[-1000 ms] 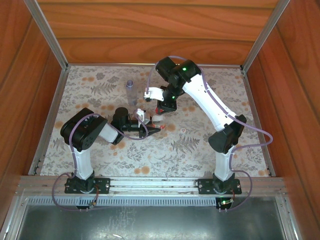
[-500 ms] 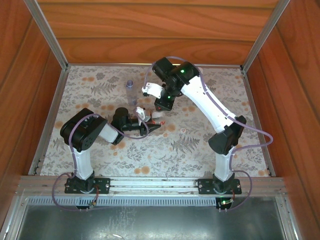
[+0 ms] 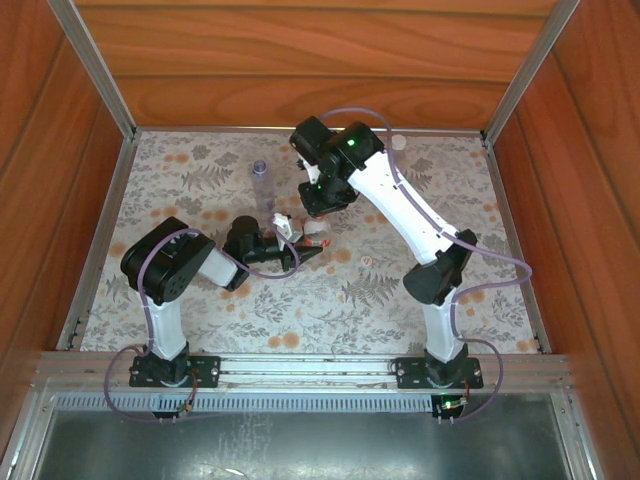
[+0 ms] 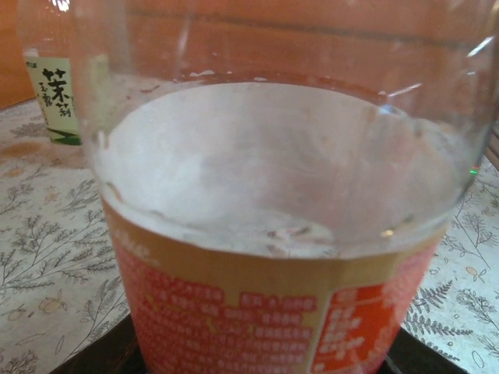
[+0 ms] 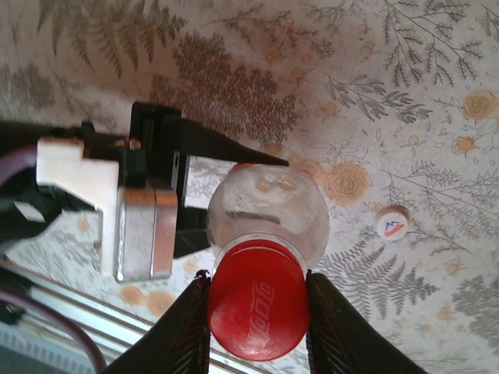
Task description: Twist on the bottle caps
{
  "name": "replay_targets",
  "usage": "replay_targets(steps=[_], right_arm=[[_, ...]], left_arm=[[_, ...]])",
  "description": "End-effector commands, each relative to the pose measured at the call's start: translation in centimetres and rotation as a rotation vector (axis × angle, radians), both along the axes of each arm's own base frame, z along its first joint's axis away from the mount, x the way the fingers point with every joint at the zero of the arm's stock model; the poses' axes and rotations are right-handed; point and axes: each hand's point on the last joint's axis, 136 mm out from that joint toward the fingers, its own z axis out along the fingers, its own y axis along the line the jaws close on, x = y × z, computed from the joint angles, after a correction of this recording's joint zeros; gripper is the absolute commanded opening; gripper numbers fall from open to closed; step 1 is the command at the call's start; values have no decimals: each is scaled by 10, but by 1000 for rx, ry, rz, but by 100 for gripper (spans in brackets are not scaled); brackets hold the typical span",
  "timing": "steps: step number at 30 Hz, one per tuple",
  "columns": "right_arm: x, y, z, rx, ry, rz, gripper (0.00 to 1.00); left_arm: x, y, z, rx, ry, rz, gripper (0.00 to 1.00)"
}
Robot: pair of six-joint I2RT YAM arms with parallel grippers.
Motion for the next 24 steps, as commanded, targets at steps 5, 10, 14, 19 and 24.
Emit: replay_targets(steps=[5,10,14,19,24], right_arm=[[-28,-26,-11,-137,139,-141,38],[-25,-18,1,-79,73,18,64],[-21,-15,15,-38,-7,139,74],[-22,-14,34,6,-98,316,80],[-35,-11,42,69,-230,655,78]], left_arm=[[6,11,-32,88,84,78,48],[2,11,-33,87,85,64,48],[0,10,-31,82,81,46,48],[-5,10,-27,79,67,22,48],[-14,12,-22,84,18,-18,48]])
